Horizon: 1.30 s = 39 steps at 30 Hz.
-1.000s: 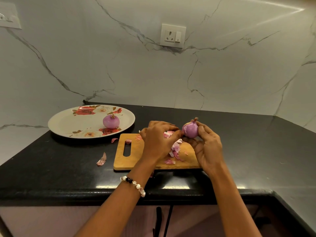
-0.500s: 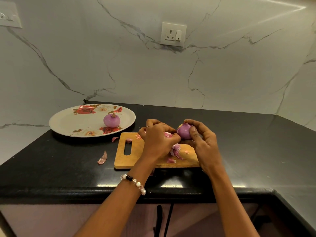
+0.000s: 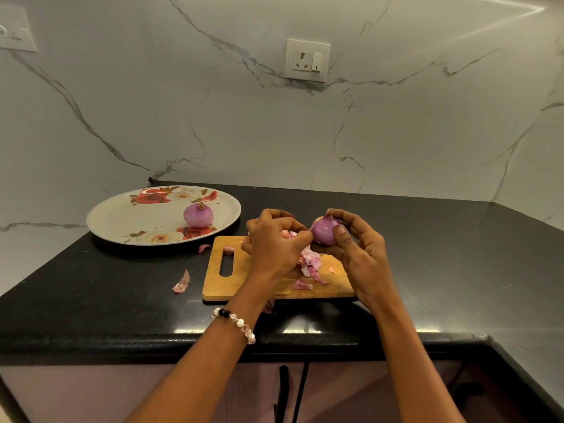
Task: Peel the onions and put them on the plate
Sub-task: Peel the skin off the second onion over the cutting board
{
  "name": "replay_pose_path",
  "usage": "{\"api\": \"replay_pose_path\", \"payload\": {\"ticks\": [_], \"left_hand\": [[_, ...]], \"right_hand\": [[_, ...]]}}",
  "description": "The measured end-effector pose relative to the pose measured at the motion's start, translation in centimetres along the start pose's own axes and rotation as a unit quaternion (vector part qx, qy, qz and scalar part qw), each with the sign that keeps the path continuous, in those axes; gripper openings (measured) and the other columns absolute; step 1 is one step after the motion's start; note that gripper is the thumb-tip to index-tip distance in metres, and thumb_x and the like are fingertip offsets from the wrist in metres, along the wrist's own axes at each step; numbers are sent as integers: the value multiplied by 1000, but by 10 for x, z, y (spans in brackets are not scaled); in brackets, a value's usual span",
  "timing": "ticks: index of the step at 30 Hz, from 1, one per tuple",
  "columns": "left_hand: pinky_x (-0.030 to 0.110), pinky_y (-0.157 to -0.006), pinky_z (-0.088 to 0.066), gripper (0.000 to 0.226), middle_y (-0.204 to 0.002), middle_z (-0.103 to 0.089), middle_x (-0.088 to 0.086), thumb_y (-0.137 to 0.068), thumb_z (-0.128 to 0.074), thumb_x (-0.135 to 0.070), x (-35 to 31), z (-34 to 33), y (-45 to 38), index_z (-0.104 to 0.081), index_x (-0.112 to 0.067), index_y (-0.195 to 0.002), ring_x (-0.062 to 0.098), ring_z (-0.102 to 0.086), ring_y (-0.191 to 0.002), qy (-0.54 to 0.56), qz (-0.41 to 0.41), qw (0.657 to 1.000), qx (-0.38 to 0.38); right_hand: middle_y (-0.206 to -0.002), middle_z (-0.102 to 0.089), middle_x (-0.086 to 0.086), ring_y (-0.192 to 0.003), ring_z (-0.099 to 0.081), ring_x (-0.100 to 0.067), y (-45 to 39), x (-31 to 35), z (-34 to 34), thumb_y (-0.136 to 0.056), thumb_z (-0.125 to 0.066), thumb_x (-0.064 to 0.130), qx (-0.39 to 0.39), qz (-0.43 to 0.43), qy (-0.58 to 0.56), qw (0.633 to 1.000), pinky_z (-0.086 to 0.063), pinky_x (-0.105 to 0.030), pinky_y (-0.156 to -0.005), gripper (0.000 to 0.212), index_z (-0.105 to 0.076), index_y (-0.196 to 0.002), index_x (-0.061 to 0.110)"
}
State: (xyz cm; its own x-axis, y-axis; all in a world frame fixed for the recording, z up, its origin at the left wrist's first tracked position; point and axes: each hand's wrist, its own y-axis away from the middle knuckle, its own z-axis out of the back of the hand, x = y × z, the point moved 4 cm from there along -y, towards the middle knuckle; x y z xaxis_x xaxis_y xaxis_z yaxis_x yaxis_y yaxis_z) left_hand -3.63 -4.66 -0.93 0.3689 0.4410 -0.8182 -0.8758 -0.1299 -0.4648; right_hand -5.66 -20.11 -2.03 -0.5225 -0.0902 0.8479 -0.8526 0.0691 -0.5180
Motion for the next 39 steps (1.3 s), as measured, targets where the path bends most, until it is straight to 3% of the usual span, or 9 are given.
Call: {"api": "replay_pose_path", "payload": {"ticks": [3, 7, 11, 15, 20, 31, 35, 39], "left_hand": [[51, -97, -37, 18, -110, -49, -12, -77, -69, -33, 4, -1, -3, -61, -39, -63, 17, -41, -114, 34, 32, 999, 8], [52, -100, -34, 15, -110, -47, -14, -79, -69, -35, 3, -3, -2, -62, -41, -66, 15, -39, -116, 23, 32, 999, 24], [52, -102, -31, 7, -114, -51, -15, -79, -70, -42, 1, -5, -1, -63, -40, -81, 14, -40, -119, -4, 1, 999, 38], [53, -100, -34, 33, -120, -55, -11, -73, -70, -54, 2, -12, -2, -73, -30, -96, 15, -39, -119, -41, -25, 996, 75], [46, -100, -28, 14, -120, -55, -14, -82, -70, -37, 4, -8, -2, -73, -30, -93, 14, -34, -120, -63, -29, 997, 46], [45, -99, -29, 13, -117, -56, -16, -80, -71, -37, 4, -9, -3, -74, -27, -87, 11, -33, -117, -42, -25, 997, 59], [43, -98, -27, 8, -117, -56, -15, -81, -71, -34, 4, -9, -2, -73, -28, -85, 11, -33, -119, -42, -23, 997, 60], [42, -97, -30, 3, -117, -55, -14, -77, -72, -32, 3, -7, -1, -70, -29, -77, 12, -35, -117, -50, -16, 997, 51]], "right_hand": [[-117, -64, -8, -101, -71, -31, 1, 3, -3, -88, -53, 20, -9, -23, -81, 996, -61, -30, -73, 28, -62, -113, 11], [-120, -61, -14, -96, -72, -30, -2, -3, 4, -98, -46, 13, -70, -64, -135, 986, -63, -35, -72, 20, -63, -110, 11], [-126, -57, -19, -95, -72, -30, -5, -10, 8, -103, -43, 9, -91, -85, -85, 989, -63, -39, -74, 22, -63, -111, 13], [-130, -57, -11, -102, -71, -27, -4, -11, 7, -104, -42, 12, -72, -81, -53, 993, -62, -33, -72, 25, -63, -115, 20], [-132, -56, -7, -104, -69, -28, -3, -10, 4, -104, -42, 10, -40, -64, -3, 997, -62, -35, -70, 27, -62, -118, 20], [-129, -59, -7, -107, -67, -32, -5, -10, 4, -103, -43, 8, -27, -34, 35, 998, -63, -39, -72, 28, -64, -114, 22], [-127, -61, 1, -114, -63, -31, -6, -12, 6, -103, -44, 8, -33, -17, 63, 997, -60, -48, -82, 28, -64, -115, 25], [-126, -61, -3, -113, -64, -29, -4, -10, 3, -102, -45, 8, -5, -9, 75, 997, -62, -42, -79, 27, -63, -116, 21]]}}
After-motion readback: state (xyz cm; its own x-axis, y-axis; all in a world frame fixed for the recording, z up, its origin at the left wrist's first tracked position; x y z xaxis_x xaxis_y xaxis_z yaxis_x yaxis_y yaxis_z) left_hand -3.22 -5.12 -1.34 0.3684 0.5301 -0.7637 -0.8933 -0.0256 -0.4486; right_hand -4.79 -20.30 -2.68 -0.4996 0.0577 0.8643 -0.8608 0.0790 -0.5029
